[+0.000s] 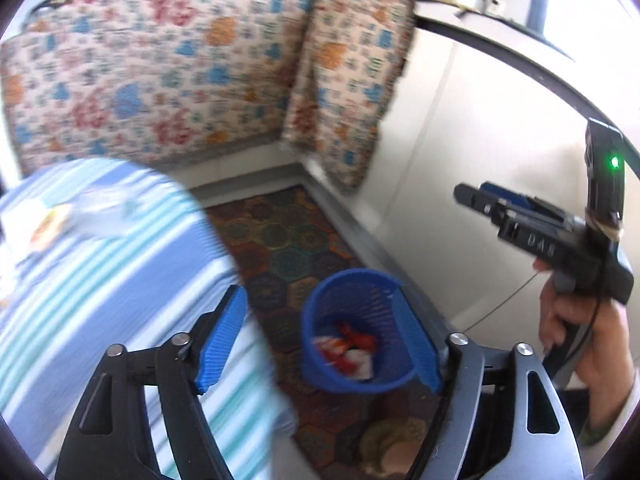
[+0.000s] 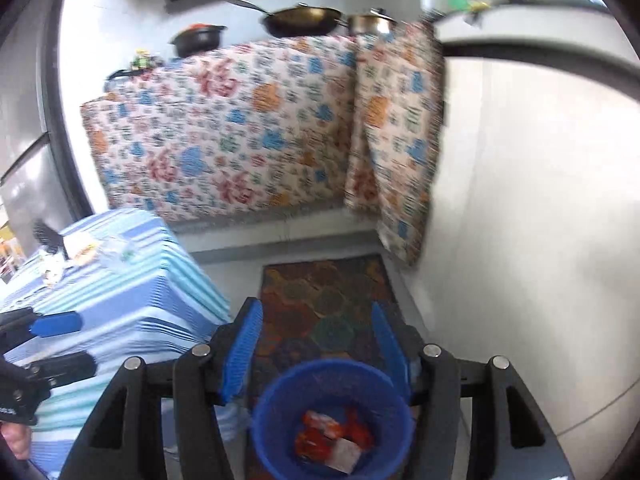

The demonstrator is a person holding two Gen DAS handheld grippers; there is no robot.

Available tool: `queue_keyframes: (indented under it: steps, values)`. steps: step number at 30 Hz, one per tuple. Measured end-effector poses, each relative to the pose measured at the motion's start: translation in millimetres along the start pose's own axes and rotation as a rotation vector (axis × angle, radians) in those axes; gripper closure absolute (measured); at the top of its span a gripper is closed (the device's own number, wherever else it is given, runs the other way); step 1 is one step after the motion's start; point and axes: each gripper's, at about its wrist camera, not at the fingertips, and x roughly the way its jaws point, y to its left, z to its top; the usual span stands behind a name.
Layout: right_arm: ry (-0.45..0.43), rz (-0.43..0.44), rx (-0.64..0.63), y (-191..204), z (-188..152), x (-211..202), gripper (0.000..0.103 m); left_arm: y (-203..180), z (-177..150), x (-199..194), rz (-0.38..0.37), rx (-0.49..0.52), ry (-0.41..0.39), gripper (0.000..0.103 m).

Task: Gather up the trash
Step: 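Move both tools back over the table toward the remaining trash, then grasp the white chip bag with the left tool while the right tool grasps the clear plastic box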

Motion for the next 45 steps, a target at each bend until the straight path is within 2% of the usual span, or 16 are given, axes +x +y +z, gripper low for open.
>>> queue_keyframes:
  steps: [3, 5, 10, 14, 18, 23, 27, 32, 45]
  values:
    - [-0.008, 0.061, -0.057, 40.4, 3.2, 0.9, 0.043, 38.8, -20.7, -32.7, 0.088, -0.027, 0.001, 0.023]
    - [-0.007, 0.104, -0.1, 70.6, 1.7, 4.1, 0.041, 68.7, -37.3, -52.1, 0.15, -0.05, 0.001, 0.017]
    - [0.062, 0.238, -0.218, 161.4, -14.5, 23.4, 0.041, 154.5, -76.9, -73.2, 0.316, -0.148, 0.041, 0.016]
    - [0.12, 0.332, -0.35, 233.8, -37.7, 34.8, 0.041, 205.0, -92.6, -81.6, 0.382, -0.214, 0.044, 0.017]
    - [0.173, 0.355, -0.457, 280.5, -61.1, 45.2, 0.041, 237.9, -99.8, -79.6, 0.411, -0.237, 0.057, 0.016]
    - [0.24, 0.37, -0.475, 301.8, -70.6, 61.9, 0.041, 264.3, -102.9, -65.6, 0.401, -0.259, 0.102, 0.016]
    - [0.258, 0.367, -0.453, 303.4, -65.4, 70.4, 0.041, 267.1, -98.0, -55.4, 0.431, -0.226, 0.109, 0.014]
    - [0.259, 0.364, -0.425, 303.4, -61.2, 79.4, 0.036, 275.8, -85.9, -39.2, 0.426, -0.224, 0.115, 0.0]
    - [0.238, 0.361, -0.417, 308.4, -58.9, 82.8, 0.035, 307.6, -29.8, 8.8, 0.412, -0.214, 0.119, 0.0]
